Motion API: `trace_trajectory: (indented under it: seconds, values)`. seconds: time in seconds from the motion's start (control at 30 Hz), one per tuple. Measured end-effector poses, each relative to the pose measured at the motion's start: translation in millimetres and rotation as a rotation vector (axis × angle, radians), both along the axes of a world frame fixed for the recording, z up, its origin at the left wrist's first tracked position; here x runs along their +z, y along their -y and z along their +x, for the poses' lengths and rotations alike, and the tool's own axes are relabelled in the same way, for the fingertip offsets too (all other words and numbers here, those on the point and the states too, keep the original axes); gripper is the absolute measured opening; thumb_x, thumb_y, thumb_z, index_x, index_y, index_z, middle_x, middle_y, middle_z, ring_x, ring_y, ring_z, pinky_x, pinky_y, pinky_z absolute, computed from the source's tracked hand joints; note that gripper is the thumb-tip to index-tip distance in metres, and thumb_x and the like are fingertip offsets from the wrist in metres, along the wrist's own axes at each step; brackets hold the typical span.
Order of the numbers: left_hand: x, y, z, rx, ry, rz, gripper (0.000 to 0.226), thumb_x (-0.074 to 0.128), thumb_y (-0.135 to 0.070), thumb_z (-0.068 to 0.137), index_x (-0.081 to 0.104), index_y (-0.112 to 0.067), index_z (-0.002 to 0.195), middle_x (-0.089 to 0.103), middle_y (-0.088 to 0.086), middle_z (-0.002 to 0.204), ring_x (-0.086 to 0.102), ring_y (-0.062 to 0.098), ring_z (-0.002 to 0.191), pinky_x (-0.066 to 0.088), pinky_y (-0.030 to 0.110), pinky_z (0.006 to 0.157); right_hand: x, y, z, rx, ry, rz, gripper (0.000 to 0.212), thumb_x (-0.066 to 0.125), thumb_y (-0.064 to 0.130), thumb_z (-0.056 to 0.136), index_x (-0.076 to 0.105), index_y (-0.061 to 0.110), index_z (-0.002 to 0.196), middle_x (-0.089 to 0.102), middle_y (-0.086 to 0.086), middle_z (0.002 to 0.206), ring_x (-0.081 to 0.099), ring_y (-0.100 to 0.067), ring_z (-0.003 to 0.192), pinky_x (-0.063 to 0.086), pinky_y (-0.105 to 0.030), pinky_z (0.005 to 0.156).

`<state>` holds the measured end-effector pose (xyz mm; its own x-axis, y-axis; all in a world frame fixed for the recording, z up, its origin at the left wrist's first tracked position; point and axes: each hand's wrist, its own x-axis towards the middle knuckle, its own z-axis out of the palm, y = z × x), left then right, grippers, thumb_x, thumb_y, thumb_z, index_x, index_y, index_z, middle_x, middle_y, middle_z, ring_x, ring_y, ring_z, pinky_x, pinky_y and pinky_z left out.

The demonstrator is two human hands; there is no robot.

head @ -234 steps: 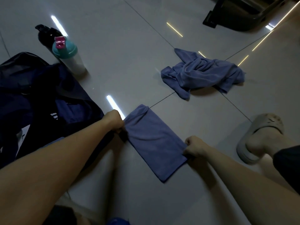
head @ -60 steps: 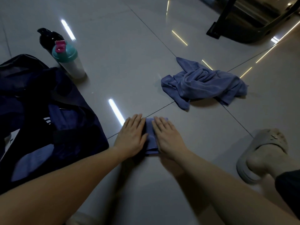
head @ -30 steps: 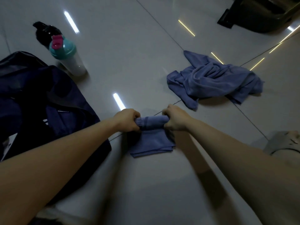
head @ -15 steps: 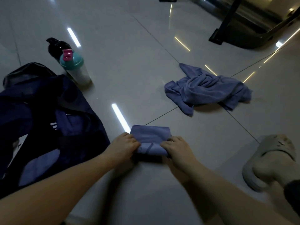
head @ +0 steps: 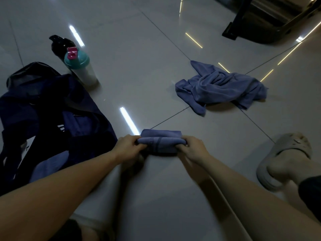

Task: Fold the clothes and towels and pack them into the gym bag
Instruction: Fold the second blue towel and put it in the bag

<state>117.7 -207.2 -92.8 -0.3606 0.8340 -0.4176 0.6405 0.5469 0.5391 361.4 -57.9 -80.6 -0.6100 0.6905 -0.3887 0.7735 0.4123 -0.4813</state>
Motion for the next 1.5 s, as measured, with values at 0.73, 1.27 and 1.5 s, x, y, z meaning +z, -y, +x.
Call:
trace_trajectory:
  seconds: [0.73,1.27,1.5]
  values:
    - [-18,-38,24,-0.031,-0.495,0.402,0.038,0.058,-0.016,0.091,0.057,-0.012,0.129,0.059,0.013,0.133,0.053,0.036,0.122,0.039,0.047,0.101,-22,5,-45,-0.176,0.191,0.316,0.03,0.049,0.027,0.093,0.047,0.017,0.122,0.068,-0.008,0.104,0.063,-0.033,0.096,0.039,-0.044,0.087]
    - [-40,-37,38,-0.502,-0.384,0.174,0.085,0.017,-0.075,0.097,0.016,-0.021,0.162,0.022,0.004,0.167,0.015,0.021,0.154,0.005,0.044,0.127,-22,-6,-54,-0.804,-0.046,-0.337,0.059,0.07,0.042,0.086,0.059,-0.008,0.115,0.062,-0.022,0.097,0.065,-0.036,0.096,0.041,-0.032,0.07]
    - [-34,-34,42,-0.31,-0.183,0.153,0.082,0.008,-0.064,0.09,0.025,-0.024,0.16,0.031,-0.003,0.164,0.02,0.014,0.152,-0.002,0.033,0.124,-5,-5,-65,-0.844,-0.275,-0.486,0.033,0.067,0.014,0.089,0.043,0.011,0.067,0.045,-0.007,0.065,0.045,-0.019,0.059,0.034,-0.024,0.044]
